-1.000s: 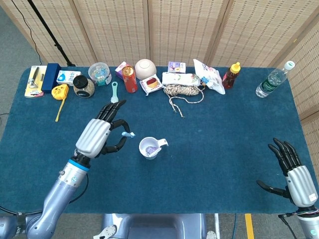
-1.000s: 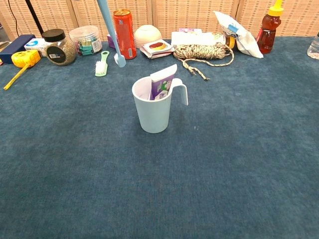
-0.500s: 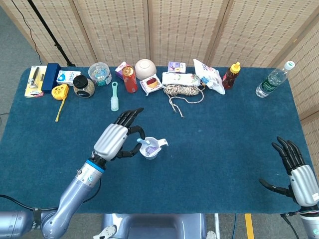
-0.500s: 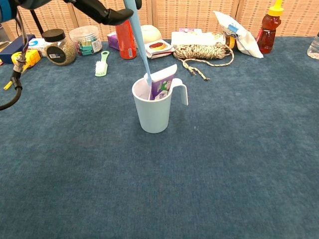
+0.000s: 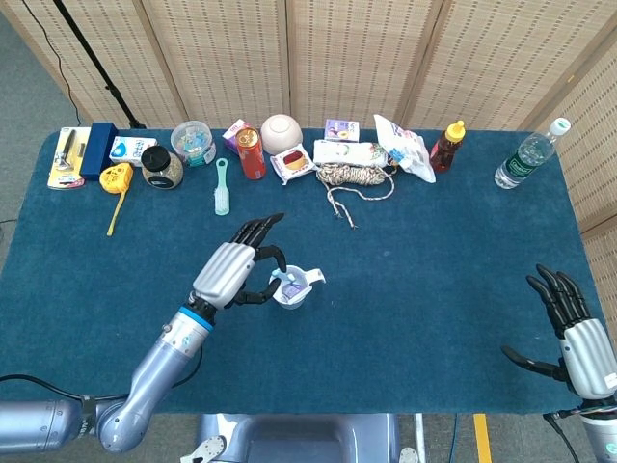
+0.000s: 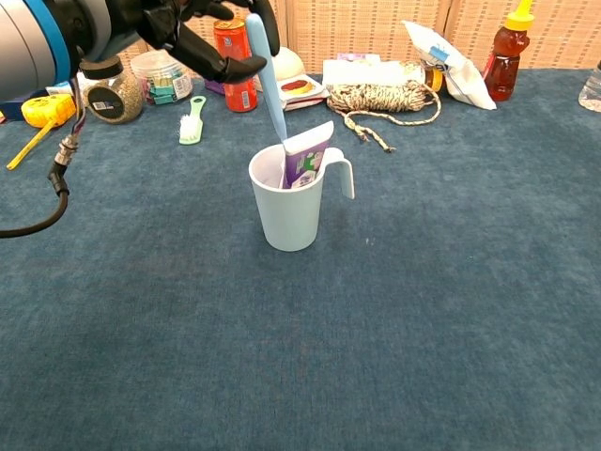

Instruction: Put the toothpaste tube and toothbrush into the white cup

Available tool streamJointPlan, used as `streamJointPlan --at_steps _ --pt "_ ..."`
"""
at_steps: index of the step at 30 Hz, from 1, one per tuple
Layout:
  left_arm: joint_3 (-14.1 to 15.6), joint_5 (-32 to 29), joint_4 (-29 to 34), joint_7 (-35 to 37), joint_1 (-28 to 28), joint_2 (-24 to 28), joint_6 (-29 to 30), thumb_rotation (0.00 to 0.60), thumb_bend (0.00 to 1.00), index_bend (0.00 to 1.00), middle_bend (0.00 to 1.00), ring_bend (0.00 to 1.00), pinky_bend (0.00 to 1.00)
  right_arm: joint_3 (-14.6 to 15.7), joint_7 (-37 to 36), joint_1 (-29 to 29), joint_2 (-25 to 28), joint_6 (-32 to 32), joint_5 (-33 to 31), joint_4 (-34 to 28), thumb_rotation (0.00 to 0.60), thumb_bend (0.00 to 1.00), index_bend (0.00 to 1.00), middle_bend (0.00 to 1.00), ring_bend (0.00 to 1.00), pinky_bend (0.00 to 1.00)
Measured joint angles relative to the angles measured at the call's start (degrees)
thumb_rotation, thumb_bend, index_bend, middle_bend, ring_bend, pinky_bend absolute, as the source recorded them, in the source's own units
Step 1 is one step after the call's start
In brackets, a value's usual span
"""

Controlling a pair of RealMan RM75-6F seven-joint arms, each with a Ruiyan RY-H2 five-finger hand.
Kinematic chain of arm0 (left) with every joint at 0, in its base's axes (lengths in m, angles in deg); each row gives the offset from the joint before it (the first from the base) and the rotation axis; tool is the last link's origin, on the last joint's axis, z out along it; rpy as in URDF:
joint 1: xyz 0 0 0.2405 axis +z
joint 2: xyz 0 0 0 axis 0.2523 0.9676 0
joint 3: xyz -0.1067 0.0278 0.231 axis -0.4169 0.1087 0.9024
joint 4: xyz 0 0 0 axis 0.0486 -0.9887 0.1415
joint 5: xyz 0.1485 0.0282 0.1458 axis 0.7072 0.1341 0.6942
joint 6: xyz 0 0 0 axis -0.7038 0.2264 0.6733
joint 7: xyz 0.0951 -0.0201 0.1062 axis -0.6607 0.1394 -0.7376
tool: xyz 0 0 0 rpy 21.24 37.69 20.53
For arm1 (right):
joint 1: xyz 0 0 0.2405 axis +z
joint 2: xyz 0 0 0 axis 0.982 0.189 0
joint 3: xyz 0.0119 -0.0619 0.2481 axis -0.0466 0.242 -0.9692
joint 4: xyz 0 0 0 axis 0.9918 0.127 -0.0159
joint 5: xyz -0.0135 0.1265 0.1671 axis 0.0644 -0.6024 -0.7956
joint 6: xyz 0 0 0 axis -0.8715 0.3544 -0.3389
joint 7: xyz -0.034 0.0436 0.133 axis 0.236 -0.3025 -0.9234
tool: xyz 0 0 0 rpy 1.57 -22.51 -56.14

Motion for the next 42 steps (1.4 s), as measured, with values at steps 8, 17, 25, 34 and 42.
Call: streamJointPlan --at_steps 8,17,25,34,42 --pt "0.6 -1.28 -5.82 5.78 -0.18 -1.63 -3.81 0.6 0.4 0.54 0.0 0.0 0.0 0.08 0.53 0.12 -0.25 0.49 -0.01 0.07 0.6 0.0 0.0 0.0 0.0 0.0" --pt "1.28 -1.05 -8.91 8.05 -0.39 -3.26 -5.19 0.6 0.39 0.32 0.0 0.0 0.0 0.07 0.43 0.14 -0.23 0.5 -0.04 0.11 0.6 0.0 0.0 0.0 0.0 0.0" --pt "1.48 1.85 -7.97 10.36 0.44 -2.4 -4.98 0.6 0.38 0.0 0.0 0.0 0.0 0.04 0.22 0.12 -0.18 0.38 0.0 0.17 0.6 0.0 0.0 0.0 0.0 0.0" --pt "1.51 8.81 -3.83 14.14 4.19 3.92 -1.2 0.6 0.36 0.0 0.0 0.0 0.0 0.27 0.88 -0.01 -0.17 -0.06 0.66 -0.24 0.6 0.0 0.0 0.0 0.0 0.0" --pt "2.78 16.9 -0.71 18.72 11.13 14.45 5.61 0.6 0.35 0.0 0.0 0.0 0.0 0.55 1.93 -0.16 -0.1 -0.66 1.6 -0.95 0.6 0.0 0.0 0.0 0.0 0.0"
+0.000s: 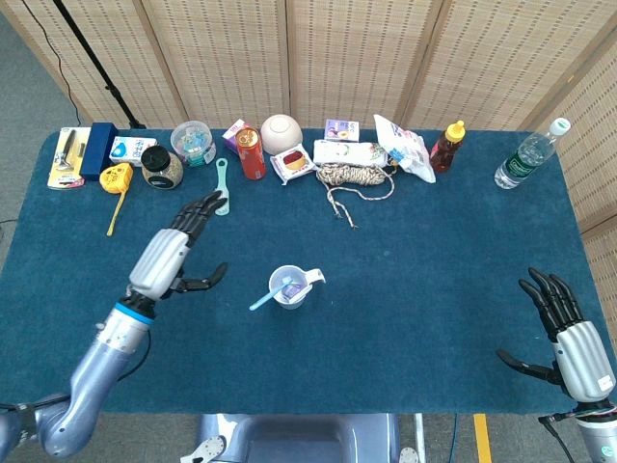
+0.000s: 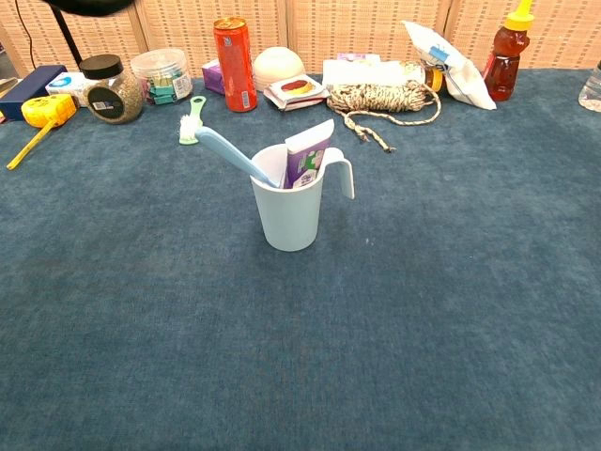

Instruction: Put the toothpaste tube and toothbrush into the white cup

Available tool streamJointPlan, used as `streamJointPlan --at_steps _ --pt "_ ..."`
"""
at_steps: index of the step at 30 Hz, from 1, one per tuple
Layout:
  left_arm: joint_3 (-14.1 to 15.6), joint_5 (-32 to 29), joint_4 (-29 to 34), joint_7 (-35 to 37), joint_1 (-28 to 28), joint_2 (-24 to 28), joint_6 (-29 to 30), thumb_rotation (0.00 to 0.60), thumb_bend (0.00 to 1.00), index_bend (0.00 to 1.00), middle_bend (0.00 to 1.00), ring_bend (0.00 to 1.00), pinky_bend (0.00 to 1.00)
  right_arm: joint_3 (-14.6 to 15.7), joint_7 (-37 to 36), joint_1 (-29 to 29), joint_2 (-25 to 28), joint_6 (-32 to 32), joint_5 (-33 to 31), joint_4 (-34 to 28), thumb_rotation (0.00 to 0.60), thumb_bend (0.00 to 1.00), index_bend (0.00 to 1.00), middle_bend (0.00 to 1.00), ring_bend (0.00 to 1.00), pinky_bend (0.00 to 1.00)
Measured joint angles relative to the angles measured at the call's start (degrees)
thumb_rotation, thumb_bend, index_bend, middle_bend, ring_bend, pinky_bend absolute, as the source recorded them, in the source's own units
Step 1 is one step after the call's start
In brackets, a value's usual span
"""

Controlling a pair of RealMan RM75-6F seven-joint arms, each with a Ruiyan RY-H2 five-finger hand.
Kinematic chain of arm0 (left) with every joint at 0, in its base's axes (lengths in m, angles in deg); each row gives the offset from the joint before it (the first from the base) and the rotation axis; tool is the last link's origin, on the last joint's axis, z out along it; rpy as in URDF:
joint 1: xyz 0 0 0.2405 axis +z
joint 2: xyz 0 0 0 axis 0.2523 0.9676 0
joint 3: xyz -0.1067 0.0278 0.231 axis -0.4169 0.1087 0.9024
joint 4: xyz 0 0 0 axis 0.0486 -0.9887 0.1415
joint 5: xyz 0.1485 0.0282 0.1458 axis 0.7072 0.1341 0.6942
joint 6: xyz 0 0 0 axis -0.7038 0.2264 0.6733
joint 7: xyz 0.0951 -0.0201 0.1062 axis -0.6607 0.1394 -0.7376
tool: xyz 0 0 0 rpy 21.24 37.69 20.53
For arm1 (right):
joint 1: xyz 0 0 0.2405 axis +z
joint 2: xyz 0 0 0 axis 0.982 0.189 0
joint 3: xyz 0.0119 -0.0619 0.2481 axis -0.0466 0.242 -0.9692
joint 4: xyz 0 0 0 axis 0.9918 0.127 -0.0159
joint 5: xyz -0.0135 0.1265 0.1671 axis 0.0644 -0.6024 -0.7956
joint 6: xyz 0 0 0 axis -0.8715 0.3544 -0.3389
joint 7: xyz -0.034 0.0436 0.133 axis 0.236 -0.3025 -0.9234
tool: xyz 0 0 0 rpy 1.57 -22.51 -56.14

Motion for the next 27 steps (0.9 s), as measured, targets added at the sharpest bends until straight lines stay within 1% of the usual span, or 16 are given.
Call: streamJointPlan --at_steps 2,5,8,10,12,16,20,23,27 --pt "1.42 2.72 -0.36 1.41 2.78 2.99 2.33 0.6 0.34 0.0 0.0 0.0 0.0 0.05 0.22 -0.06 0.06 -0.2 0.21 -0.3 0.6 0.0 0.0 0.0 0.0 0.0" --pt "3.83 6.58 -2.44 4.35 6.62 5.47 5.4 0.6 0.32 0.0 0.0 0.0 0.0 0.11 0.53 -0.17 0.2 -0.63 0.55 -0.8 0.6 0.0 0.0 0.0 0.0 0.0" --pt "6.03 9.59 -5.97 6.95 9.69 6.33 8.36 0.6 0.26 0.0 0.0 0.0 0.0 0.18 0.8 -0.24 0.31 -0.86 0.83 -1.16 0.6 0.0 0.0 0.0 0.0 0.0" --pt "7.25 10.64 -8.45 8.05 11.49 6.48 10.3 0.6 0.16 0.0 0.0 0.0 0.0 0.21 0.97 -0.28 0.36 -1.0 0.99 -1.41 0.6 0.0 0.0 0.0 0.0 0.0" --pt "8.7 11.44 -11.51 8.66 13.54 6.45 12.6 0.6 0.11 0.0 0.0 0.0 0.0 0.25 1.18 -0.31 0.4 -1.09 1.16 -1.57 0.6 0.0 0.0 0.0 0.0 0.0" --pt "11.16 11.61 -16.08 8.92 17.76 6.19 15.75 0.6 0.09 0.0 0.0 0.0 0.0 0.25 1.73 -0.34 0.42 -1.2 1.3 -1.63 0.6 0.0 0.0 0.0 0.0 0.0" --pt "13.78 10.82 -18.94 6.31 23.51 5.87 20.35 0.6 0.1 0.0 0.0 0.0 0.0 0.12 2.96 -0.56 0.61 -1.34 1.08 -1.68 0.6 0.0 0.0 0.0 0.0 0.0" --pt "15.5 9.88 -18.63 2.67 26.89 5.98 21.98 0.6 0.09 0.0 0.0 0.0 0.0 -0.29 5.46 -0.96 0.84 -1.45 0.22 -1.7 0.6 0.0 0.0 0.0 0.0 0.0" --pt "16.54 10.46 -17.15 -1.05 29.21 5.77 24.34 0.6 0.1 0.0 0.0 0.0 0.0 -1.17 12.76 -1.78 0.91 -1.58 -1.46 -1.88 0.6 0.0 0.0 0.0 0.0 0.0"
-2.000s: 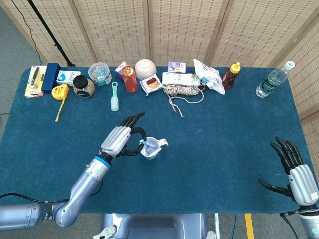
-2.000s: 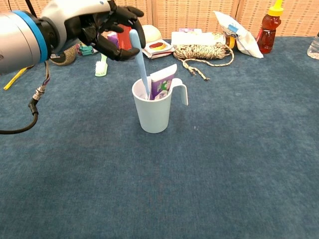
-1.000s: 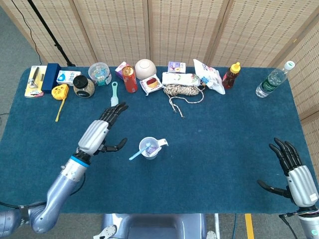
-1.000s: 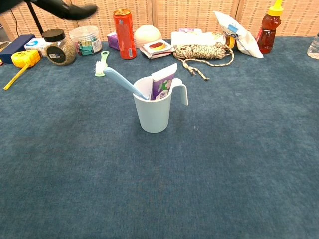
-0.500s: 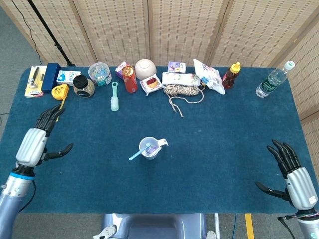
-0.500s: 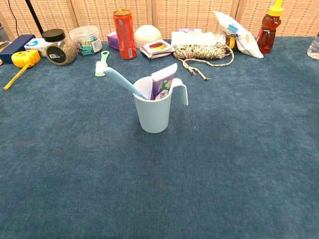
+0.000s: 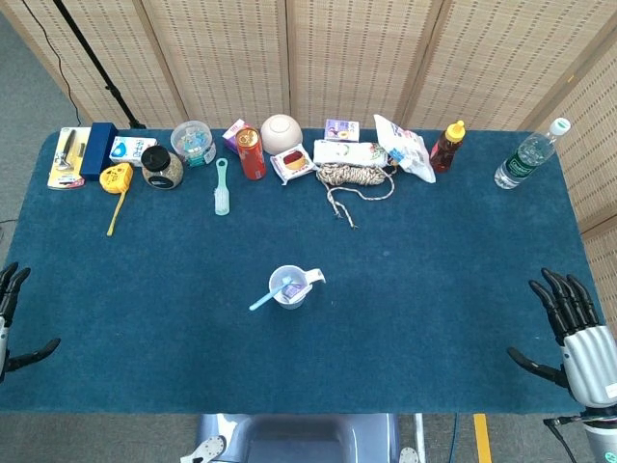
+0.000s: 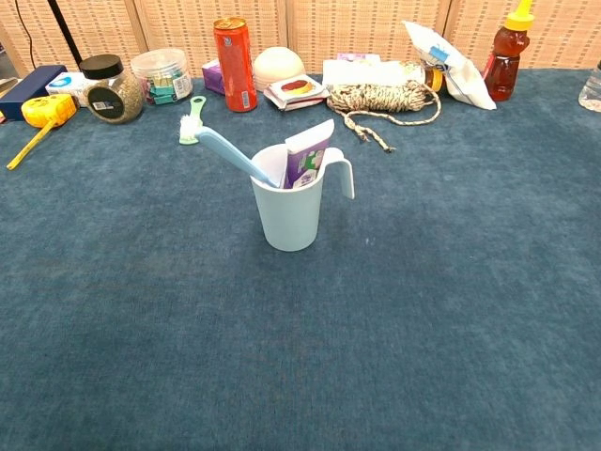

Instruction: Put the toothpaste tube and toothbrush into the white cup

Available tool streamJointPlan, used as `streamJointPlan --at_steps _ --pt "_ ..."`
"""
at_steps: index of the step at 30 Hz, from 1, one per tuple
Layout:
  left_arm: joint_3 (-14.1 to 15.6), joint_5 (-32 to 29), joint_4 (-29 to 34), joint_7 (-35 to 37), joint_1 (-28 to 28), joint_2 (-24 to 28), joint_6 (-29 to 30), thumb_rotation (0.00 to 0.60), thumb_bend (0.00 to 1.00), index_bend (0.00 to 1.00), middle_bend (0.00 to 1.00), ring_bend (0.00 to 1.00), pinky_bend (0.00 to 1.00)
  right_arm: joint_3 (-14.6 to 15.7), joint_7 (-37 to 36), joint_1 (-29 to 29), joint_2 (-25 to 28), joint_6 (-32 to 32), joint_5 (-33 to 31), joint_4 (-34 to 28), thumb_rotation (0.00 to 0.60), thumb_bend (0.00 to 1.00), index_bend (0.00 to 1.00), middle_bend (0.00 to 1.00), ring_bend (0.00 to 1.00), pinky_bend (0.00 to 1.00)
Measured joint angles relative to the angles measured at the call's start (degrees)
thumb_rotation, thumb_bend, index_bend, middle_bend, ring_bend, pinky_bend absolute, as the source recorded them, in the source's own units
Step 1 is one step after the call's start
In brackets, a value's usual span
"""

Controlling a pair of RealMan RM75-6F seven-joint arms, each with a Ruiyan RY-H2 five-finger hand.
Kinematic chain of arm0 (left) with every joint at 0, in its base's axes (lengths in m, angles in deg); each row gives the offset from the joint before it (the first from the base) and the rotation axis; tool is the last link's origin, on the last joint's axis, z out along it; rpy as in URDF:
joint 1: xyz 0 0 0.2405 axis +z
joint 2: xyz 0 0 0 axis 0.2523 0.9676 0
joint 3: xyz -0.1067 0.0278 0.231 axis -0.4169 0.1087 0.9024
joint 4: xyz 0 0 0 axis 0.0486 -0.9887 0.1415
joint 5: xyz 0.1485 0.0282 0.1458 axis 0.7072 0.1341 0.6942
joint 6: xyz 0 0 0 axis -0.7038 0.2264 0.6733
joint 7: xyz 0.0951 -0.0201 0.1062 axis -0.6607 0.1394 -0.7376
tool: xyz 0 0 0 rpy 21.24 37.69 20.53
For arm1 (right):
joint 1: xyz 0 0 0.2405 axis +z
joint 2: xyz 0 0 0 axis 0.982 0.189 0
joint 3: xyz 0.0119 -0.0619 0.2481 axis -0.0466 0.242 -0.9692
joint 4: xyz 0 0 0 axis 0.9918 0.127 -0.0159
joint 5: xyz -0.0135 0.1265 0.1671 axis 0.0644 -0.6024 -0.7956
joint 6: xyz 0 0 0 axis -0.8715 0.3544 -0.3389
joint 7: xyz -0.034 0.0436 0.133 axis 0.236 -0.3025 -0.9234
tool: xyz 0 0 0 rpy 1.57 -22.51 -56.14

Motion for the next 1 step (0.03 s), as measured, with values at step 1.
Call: streamJointPlan --at_steps 1 --pt "0.11 0.32 0.23 -0.43 0.37 -0.07 0.29 0.6 0.1 0.0 0.0 0.0 0.0 -0.1 2.01 -0.22 0.09 0.12 -0.44 -0.23 0.6 0.0 0.0 0.0 0.0 0.0"
